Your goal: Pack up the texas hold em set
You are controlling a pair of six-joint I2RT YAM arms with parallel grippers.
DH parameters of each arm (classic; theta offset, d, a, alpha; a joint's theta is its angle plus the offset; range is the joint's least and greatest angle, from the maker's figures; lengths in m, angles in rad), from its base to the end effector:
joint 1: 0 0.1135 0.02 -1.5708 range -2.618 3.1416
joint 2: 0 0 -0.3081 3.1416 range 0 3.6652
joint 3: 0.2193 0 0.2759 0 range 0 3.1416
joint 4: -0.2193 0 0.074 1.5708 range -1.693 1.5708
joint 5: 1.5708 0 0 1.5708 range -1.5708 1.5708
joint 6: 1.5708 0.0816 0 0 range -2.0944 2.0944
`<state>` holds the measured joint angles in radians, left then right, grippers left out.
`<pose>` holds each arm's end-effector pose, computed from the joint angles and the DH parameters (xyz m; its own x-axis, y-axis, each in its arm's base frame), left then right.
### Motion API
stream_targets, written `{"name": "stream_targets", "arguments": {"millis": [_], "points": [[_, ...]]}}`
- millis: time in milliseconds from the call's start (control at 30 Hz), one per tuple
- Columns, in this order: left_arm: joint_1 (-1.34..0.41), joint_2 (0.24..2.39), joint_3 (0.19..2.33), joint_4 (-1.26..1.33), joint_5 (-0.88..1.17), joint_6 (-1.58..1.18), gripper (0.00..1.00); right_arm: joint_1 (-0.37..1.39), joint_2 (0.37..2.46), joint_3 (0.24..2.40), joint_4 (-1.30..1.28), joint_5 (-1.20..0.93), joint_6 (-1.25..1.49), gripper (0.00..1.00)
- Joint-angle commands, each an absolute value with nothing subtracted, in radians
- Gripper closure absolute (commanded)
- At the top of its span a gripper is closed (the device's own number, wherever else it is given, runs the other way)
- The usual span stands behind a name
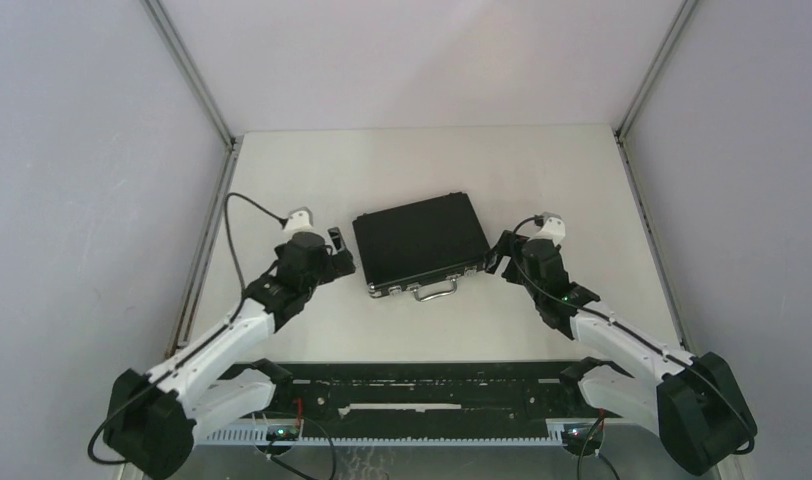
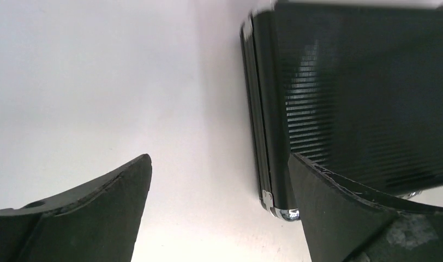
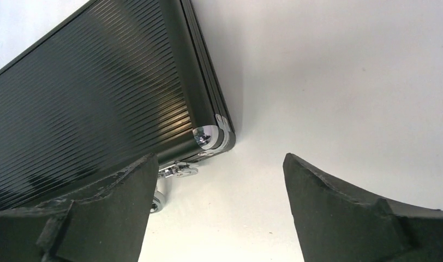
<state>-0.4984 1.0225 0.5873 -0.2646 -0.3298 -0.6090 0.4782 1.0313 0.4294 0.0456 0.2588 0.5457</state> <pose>0.2274 -0.0937 0.2199 -0.5982 -0.2906 -0.7468 -0.1311 0.9549 -0.2665 0.2294 0.0954 0.1941 -0.5315 0.2897 -0.7960 0.0280 0.9452 0.3253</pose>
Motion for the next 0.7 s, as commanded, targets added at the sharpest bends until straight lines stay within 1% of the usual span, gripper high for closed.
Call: {"name": "stream_targets", "arguments": {"millis": [0,67,133,367,667], "points": [[-0.491,0.883,0.546,-0.247,-0.481,-0.612,0.0,0.475,0.98,0.43,0.045,0.312,0.523,0.05],[-0.491,0.87,0.535,-0.237,-0.506,-0.601,0.0,0.478,0.951,0.429,0.021,0.318,0.491,0.01],[-0.491,0.87,0.535,-0.246,-0.533,-0.599,0.0,0.483,0.915,0.425,-0.004,0.336,0.47,0.0],[-0.491,0.864,0.514,-0.232,-0.543,-0.602,0.0,0.491,0.843,0.411,-0.093,0.376,0.457,0.0],[-0.491,0.861,0.49,-0.189,-0.579,-0.584,0.0,0.484,0.808,0.417,-0.079,0.358,0.4,0.0]]}}
